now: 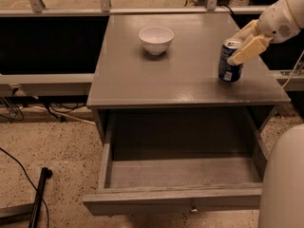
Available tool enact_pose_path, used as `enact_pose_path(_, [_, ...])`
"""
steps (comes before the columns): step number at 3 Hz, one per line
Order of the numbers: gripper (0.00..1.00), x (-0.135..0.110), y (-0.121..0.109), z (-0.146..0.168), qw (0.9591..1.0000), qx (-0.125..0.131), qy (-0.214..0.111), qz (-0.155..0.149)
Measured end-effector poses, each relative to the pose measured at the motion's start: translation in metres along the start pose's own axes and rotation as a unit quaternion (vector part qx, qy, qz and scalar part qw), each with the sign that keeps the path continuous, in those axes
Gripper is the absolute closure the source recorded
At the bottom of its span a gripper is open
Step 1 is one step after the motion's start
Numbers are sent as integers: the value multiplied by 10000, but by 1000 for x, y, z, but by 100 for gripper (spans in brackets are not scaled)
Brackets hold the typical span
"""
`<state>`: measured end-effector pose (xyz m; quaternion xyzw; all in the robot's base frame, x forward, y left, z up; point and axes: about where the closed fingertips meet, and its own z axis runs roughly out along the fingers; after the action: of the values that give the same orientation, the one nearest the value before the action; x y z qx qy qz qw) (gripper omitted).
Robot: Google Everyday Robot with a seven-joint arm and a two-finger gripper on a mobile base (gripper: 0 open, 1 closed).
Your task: Pick pepsi can from top drawer and place on counter
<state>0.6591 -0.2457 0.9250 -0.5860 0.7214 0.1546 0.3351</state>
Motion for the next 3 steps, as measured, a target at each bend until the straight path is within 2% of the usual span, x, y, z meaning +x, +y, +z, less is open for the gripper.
enact_pose_path(1, [82, -2, -2, -9, 9991, 65, -417, -17])
enact_pose_path(3, [35, -4, -6, -2, 9989, 80, -453, -15])
